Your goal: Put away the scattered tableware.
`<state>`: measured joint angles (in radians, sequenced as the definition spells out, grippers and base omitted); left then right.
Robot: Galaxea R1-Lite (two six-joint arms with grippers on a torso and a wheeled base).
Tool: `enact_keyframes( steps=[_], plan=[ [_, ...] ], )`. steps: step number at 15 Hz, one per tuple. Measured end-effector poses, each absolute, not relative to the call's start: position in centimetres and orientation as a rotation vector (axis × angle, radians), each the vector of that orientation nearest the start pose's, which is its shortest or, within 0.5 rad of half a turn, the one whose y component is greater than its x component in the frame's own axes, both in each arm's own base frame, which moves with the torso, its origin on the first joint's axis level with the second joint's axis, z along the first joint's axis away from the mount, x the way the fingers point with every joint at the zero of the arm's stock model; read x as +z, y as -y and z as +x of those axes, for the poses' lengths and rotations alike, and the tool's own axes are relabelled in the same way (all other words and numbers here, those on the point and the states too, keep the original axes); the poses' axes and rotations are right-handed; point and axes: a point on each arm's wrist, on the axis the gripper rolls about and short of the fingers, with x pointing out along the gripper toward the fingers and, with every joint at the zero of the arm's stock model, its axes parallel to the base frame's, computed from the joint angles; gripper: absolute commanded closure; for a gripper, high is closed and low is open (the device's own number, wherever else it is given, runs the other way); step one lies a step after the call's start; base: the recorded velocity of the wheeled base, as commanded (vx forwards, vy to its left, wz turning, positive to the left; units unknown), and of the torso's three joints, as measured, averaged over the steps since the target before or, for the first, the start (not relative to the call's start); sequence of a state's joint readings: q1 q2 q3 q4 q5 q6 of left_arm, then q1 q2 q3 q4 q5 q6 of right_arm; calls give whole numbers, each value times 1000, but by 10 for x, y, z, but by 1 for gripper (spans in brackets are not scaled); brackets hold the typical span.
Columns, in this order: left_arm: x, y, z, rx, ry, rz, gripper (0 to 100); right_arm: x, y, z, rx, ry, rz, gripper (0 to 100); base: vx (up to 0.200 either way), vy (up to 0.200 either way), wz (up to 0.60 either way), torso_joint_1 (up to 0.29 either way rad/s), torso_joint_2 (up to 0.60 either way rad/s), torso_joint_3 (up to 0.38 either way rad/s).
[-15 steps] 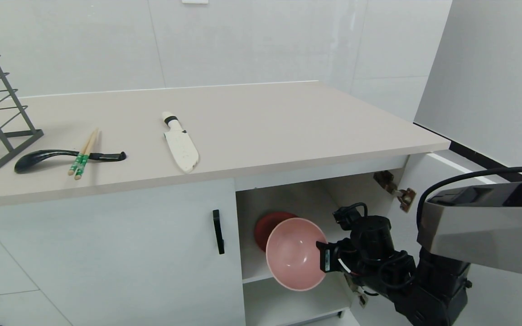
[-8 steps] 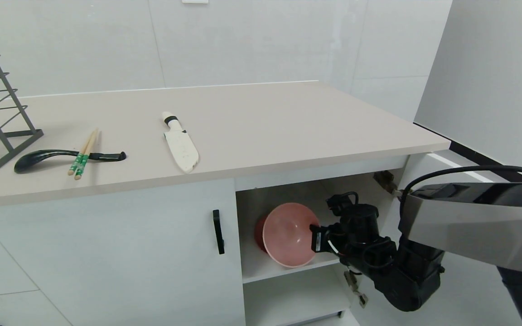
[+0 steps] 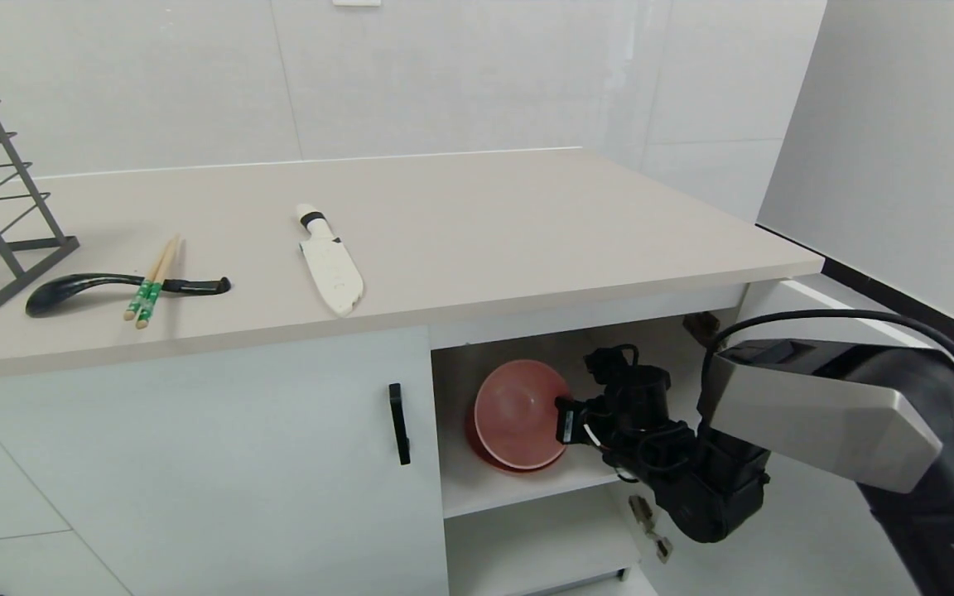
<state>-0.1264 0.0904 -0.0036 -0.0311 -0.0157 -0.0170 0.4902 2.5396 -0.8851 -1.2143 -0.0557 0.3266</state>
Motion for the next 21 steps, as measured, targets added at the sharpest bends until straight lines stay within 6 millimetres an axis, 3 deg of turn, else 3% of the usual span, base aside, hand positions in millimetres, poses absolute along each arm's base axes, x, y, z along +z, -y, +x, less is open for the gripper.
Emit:
enact_keyframes(
  steps=[9,17,18,21],
  plan=[
    [82,1,-22,-46,20,16,0,-65,-189,381,356,-553,197,100,0,0,0,0,0,0],
    [82,1,-24,-43,44,12,0,-66,-192,385,366,-576,194,100,0,0,0,0,0,0],
    [82,1,-24,-44,44,12,0,-66,-192,386,367,-573,194,0,0,0,0,0,0,0],
    [82,1,-24,-49,44,10,0,-65,-193,386,366,-570,194,0,0,0,0,0,0,0]
  ],
)
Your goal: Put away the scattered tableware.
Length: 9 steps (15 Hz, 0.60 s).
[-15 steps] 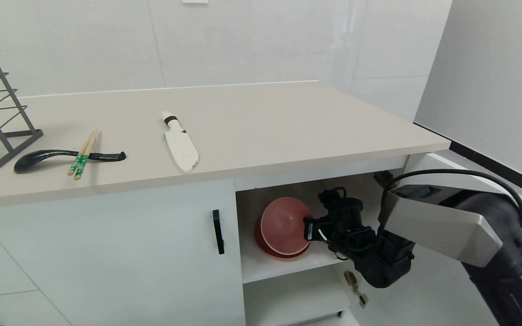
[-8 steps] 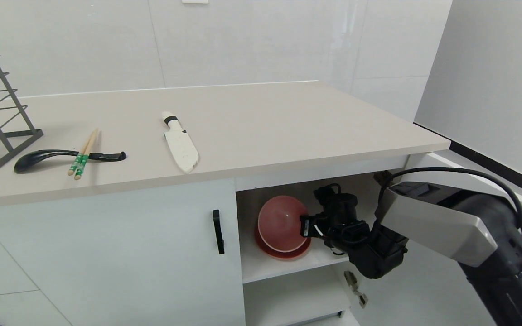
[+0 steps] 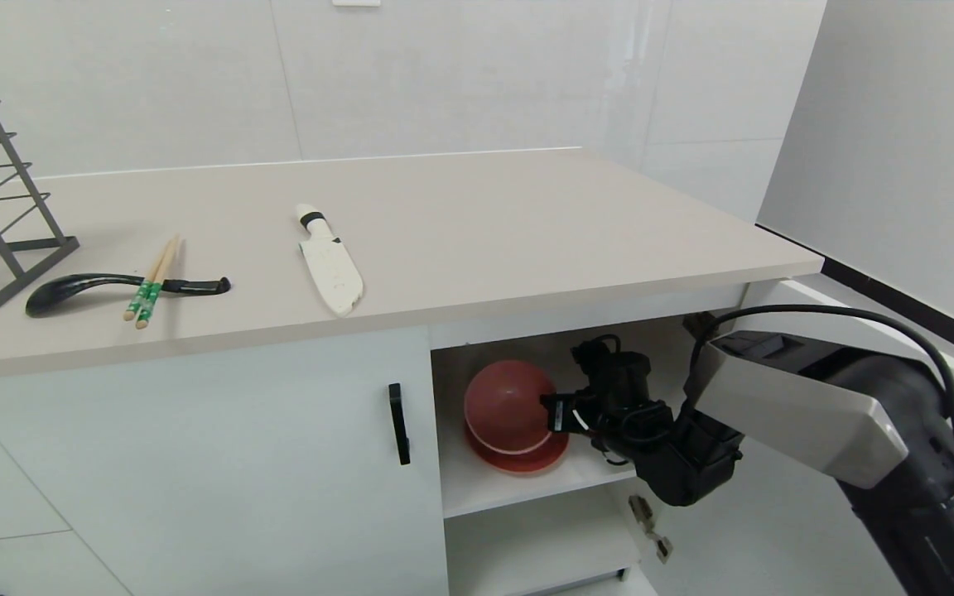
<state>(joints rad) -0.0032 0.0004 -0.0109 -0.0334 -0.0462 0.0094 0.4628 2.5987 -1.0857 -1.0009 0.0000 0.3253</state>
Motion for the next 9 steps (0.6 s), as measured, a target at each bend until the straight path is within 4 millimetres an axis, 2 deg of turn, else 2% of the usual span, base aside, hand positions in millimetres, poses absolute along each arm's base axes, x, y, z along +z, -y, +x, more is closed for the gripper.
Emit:
enact_keyframes(
  steps=[9],
  plan=[
    [82,1,-24,-49,45,-1,0,-63,-194,382,384,-515,170,0,0,0,0,0,0,0]
  ],
)
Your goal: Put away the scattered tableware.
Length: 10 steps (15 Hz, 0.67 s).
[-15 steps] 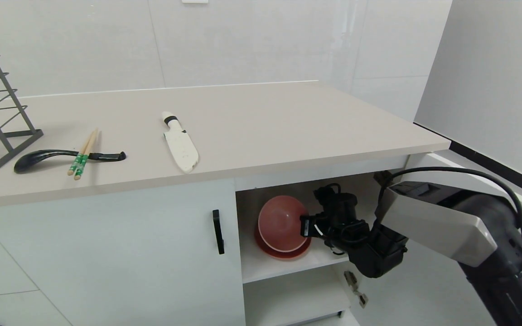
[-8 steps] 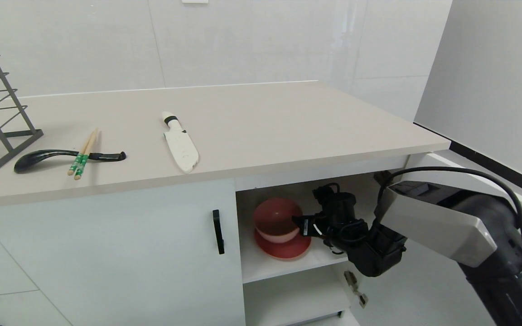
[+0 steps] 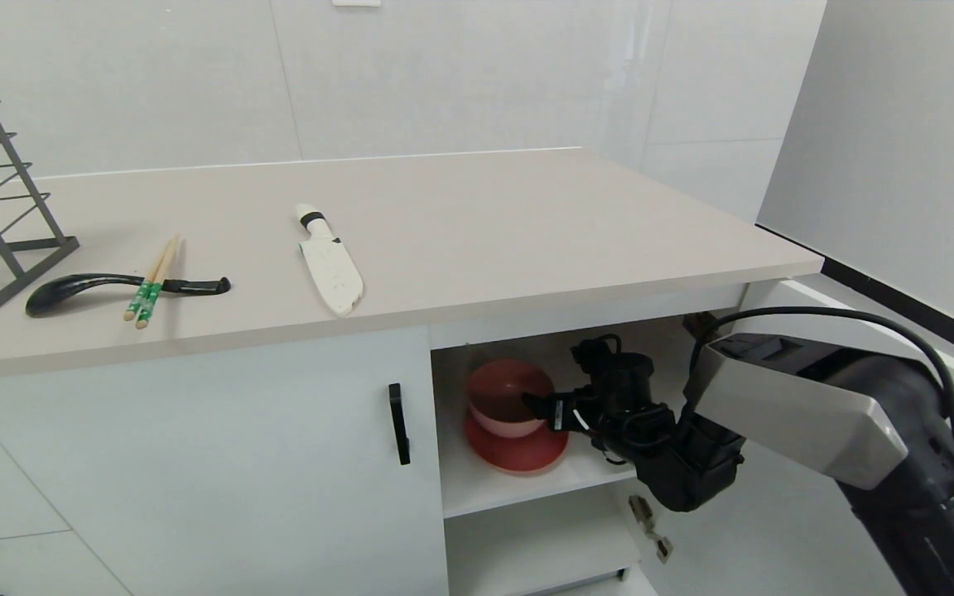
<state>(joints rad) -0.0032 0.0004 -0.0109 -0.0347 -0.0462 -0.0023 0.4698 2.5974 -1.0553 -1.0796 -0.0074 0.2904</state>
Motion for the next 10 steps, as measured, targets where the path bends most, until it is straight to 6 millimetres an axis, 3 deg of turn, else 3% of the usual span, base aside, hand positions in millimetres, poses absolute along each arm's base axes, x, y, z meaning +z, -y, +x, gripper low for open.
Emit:
enact_keyframes(
  steps=[3,10],
  plan=[
    [82,1,-24,-49,45,-2,0,-59,-195,365,407,-498,169,0,0,0,0,0,0,0],
    [82,1,-24,-47,49,-14,0,-29,-187,277,506,-517,137,0,0,0,0,0,0,0]
  ],
)
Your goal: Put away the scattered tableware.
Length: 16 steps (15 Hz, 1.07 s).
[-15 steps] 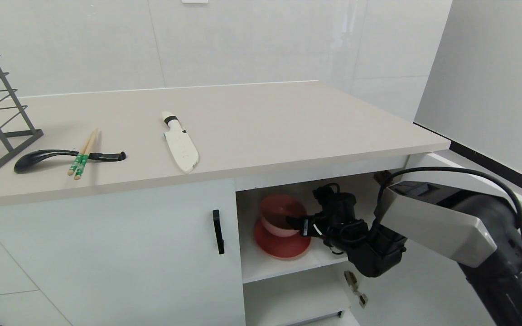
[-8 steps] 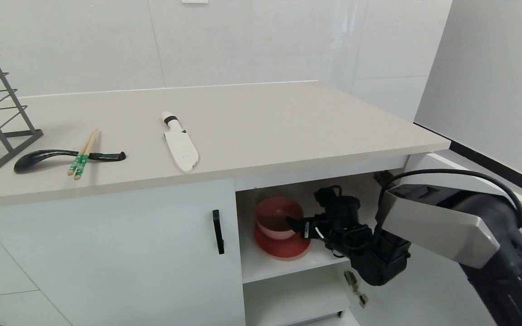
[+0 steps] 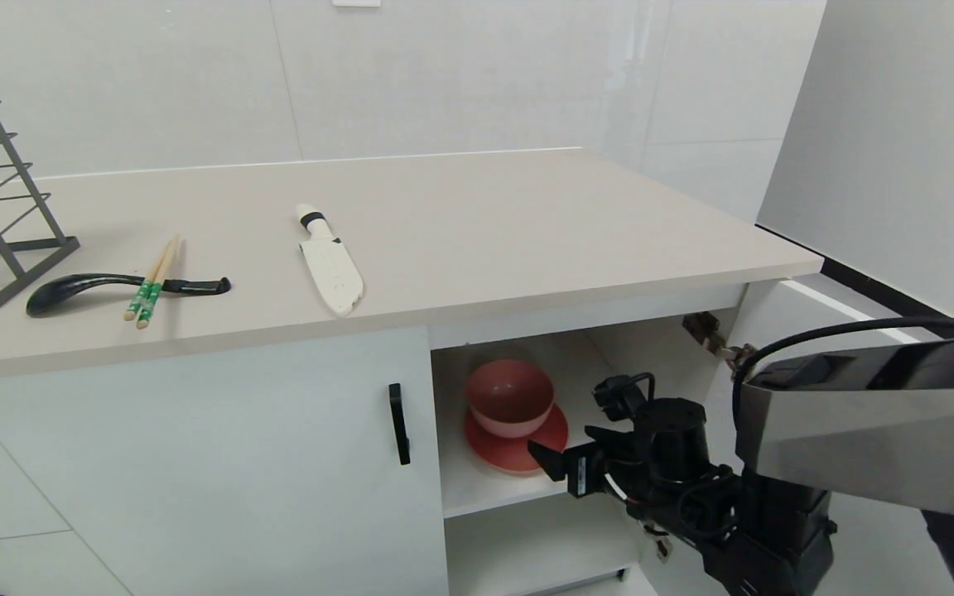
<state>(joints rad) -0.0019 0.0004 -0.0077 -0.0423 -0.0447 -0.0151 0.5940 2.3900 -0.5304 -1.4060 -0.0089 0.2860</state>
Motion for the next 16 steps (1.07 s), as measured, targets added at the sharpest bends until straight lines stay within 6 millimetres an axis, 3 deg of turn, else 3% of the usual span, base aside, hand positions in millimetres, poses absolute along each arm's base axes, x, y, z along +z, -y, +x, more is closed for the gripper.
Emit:
enact_keyframes(
  steps=[6,10,16],
  plan=[
    [83,1,-24,-41,56,-26,0,-3,-185,207,640,-554,70,0,0,0,0,0,0,0],
    [82,1,-23,-41,55,-28,0,45,-163,158,722,-494,82,0,0,0,0,0,0,0],
    [83,1,-23,-42,65,-45,0,108,-128,124,767,-264,181,0,0,0,0,0,0,0]
  ],
)
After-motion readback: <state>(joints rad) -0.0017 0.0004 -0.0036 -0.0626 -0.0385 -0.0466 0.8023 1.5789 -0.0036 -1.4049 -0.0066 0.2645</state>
